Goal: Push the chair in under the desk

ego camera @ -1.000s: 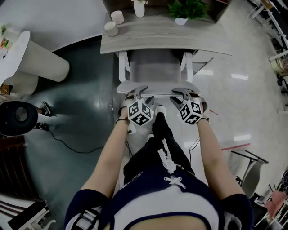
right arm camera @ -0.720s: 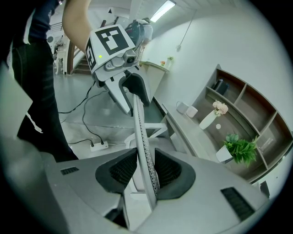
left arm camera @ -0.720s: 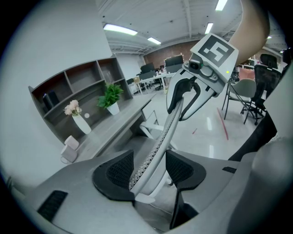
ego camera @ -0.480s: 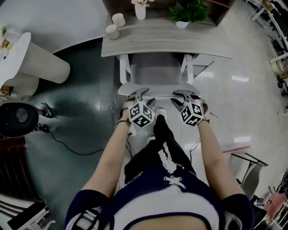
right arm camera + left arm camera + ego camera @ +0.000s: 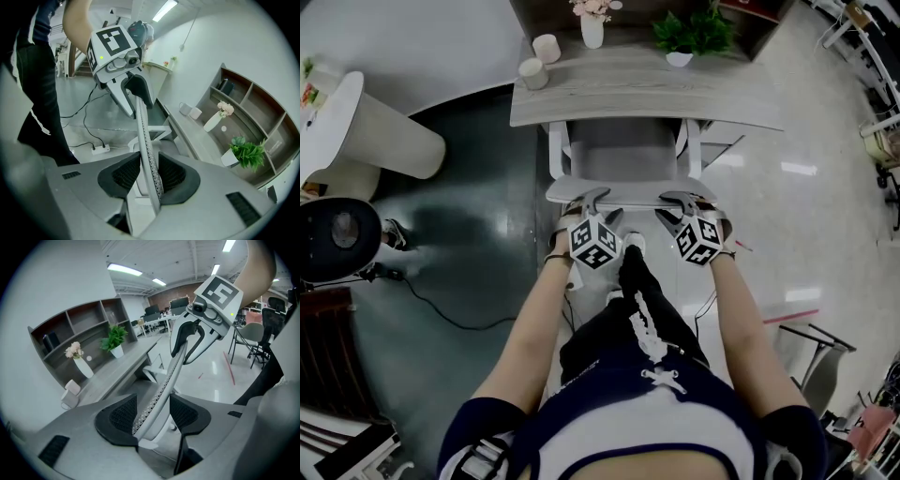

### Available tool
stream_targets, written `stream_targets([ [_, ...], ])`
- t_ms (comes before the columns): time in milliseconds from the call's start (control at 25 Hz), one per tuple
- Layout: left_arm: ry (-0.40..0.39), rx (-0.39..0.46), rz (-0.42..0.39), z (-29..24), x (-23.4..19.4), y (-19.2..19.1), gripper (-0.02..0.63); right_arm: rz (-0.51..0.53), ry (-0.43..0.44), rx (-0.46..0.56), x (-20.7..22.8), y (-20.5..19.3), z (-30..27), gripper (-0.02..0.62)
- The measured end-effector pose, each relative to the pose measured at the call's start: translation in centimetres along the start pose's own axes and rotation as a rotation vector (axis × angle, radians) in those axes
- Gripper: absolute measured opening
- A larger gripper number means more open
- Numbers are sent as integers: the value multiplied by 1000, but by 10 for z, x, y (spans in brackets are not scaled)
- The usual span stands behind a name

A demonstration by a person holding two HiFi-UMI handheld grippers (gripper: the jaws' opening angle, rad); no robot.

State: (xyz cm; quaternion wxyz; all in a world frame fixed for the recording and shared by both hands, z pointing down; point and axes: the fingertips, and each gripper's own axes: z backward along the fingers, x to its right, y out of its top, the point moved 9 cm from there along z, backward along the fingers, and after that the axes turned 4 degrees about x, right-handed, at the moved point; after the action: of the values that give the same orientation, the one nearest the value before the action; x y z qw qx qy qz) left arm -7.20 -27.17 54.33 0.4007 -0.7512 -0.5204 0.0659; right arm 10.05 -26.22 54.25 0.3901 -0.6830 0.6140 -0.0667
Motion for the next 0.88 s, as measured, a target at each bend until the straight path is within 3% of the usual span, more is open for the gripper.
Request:
stream_targets([
  [880,10,1,-6,-14,-16,5,225,15,-12,6,19,-5,-9,104],
])
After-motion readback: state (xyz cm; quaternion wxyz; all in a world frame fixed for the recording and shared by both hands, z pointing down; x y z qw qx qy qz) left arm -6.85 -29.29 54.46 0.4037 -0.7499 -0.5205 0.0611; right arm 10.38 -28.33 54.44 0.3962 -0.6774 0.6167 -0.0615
